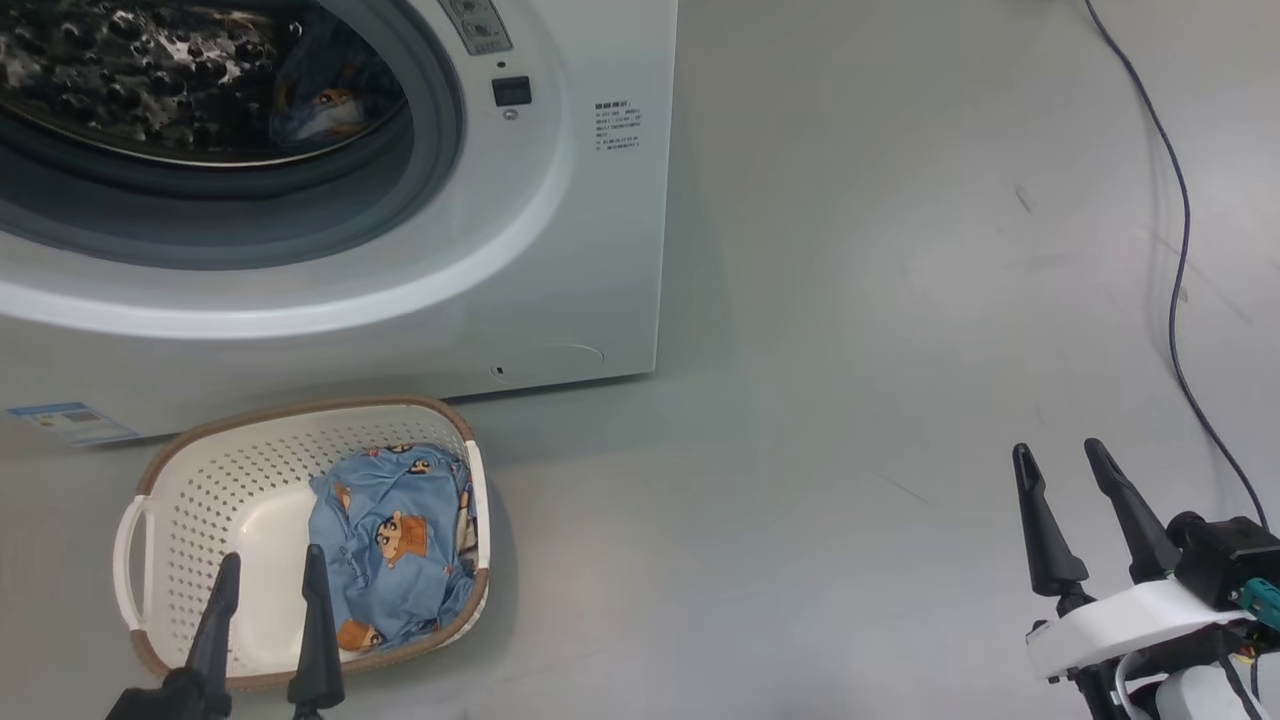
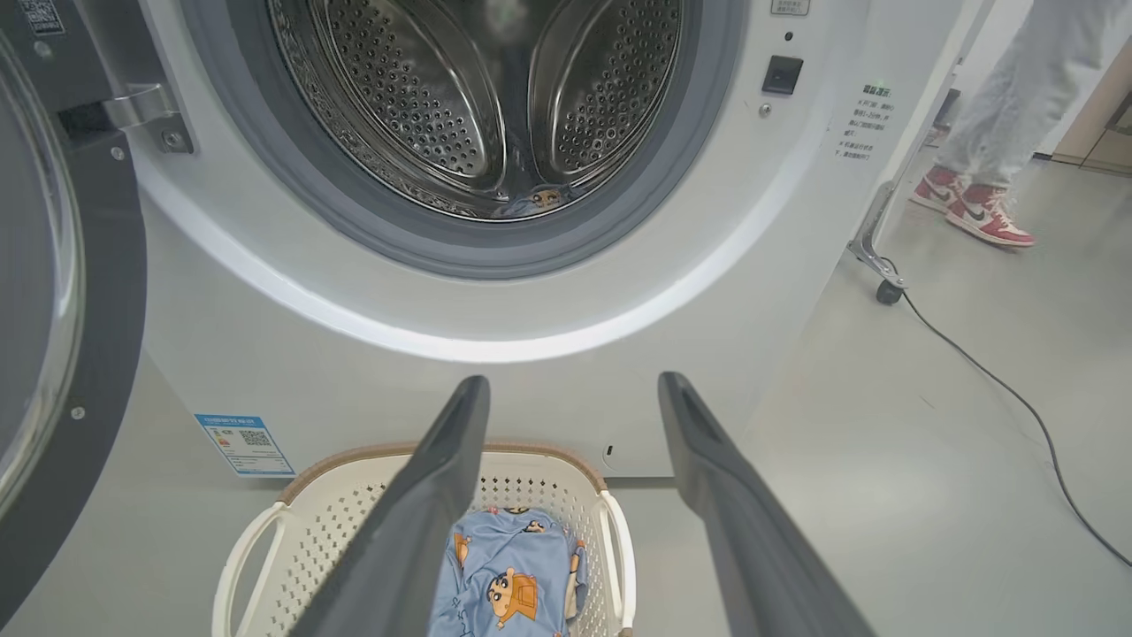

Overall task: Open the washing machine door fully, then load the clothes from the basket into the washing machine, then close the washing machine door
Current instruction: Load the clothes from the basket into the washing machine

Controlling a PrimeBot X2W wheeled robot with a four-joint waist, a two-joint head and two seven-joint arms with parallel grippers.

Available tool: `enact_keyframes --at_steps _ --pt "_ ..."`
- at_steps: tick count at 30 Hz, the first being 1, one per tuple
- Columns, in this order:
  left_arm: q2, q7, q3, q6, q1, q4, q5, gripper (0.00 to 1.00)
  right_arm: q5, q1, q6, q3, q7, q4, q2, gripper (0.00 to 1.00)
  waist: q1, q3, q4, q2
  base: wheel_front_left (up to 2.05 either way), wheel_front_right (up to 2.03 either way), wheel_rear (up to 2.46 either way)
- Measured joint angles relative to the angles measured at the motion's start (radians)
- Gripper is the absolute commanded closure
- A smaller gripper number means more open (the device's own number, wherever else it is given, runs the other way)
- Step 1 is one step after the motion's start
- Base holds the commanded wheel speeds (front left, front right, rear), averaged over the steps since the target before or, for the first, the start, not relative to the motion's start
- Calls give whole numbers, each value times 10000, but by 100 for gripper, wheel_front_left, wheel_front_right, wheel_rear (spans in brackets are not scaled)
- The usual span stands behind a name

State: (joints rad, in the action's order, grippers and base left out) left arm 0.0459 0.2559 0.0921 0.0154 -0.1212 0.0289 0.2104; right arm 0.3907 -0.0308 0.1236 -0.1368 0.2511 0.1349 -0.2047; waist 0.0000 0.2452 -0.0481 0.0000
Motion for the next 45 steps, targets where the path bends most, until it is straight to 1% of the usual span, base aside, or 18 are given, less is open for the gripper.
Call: enact_keyframes --at_steps 6,9,10,16,26,32,40,45 --pt "0 0 299 -109 669 -123 44 0 199 350 0 -54 0 -263 -153 0 0 830 25 0 0 0 0" --pt "-4 0 422 -182 1040 -198 382 0 322 550 0 -77 0 -370 -188 0 0 1252 27 0 0 0 0" --pt "-4 0 481 -182 1190 -263 345 0 349 592 0 -86 0 -391 -211 0 0 1392 26 0 0 0 0" --pt "-31 0 466 -182 2128 -639 337 0 520 856 0 -96 0 -500 -460 0 1 2245 -18 0 0 0 0" --pt "-67 0 476 -182 3642 -1666 272 0 775 1573 0 -194 0 -769 -640 0 1 3676 -220 0 0 0 0" --pt "-65 2 341 -180 4447 -2506 263 0 884 2154 0 -211 2 -1068 -709 0 2 4531 -366 0 0 0 0" --pt "236 -144 -13 -180 5568 -3480 263 0 1043 2452 0 -148 2 -1104 -759 0 2 5554 -569 0 0 0 0" --pt "280 -389 -270 -236 6123 -4019 293 0 1129 2649 0 -148 2 -1110 -771 0 2 6084 -665 0 0 0 0"
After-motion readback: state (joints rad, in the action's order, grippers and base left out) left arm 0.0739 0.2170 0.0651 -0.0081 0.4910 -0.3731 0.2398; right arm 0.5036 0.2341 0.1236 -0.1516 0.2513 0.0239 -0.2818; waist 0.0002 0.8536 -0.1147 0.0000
